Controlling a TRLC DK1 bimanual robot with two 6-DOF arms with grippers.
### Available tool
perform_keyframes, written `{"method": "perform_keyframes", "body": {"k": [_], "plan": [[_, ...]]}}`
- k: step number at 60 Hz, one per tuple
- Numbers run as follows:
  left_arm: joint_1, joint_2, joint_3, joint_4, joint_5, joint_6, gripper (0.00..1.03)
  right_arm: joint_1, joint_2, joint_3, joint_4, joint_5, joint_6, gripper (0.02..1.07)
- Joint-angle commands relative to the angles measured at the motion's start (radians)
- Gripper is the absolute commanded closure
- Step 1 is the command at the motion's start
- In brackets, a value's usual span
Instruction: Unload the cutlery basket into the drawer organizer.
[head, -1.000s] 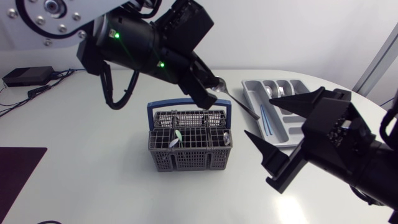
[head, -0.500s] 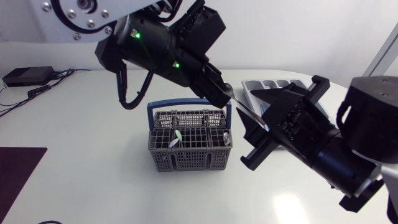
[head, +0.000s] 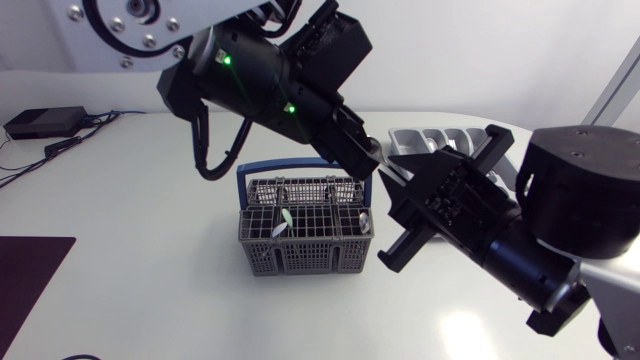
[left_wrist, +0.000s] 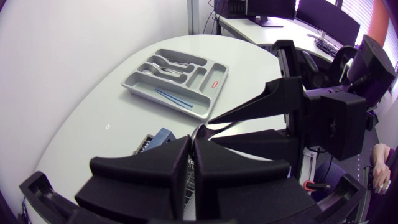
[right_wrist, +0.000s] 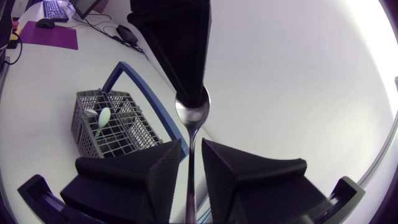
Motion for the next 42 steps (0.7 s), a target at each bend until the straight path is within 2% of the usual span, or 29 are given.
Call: {"method": "perform_keyframes", "body": {"k": [1,13,26,35,37,42], "plan": [[-0.012,-0.013,-0.022,0.003,0.010,-0.016,0.98,0.009,0.011,-0.014,0.015,0.011,-0.018,0.88],[-0.018,-0.022,-0.033,0.006,0.010,-0.016,0.98,0.015,0.020,-0.017,0.029,0.011,-0.017,1.01],[-0.017,-0.034,-0.035,0.016,0.008,-0.019,0.95,0.020,0.029,-0.028,0.018,0.015,-0.018,1.01],[-0.011,-0.053,-0.033,0.029,0.008,-0.025,0.57,0.018,0.008,-0.033,-0.002,0.015,-0.018,1.01],[-0.004,-0.060,-0.032,0.036,0.008,-0.030,0.42,0.018,0.002,-0.036,-0.005,0.015,-0.018,1.01],[0.016,-0.073,-0.032,0.052,0.008,-0.040,0.20,0.020,-0.017,-0.045,-0.017,0.010,-0.018,1.01]]}}
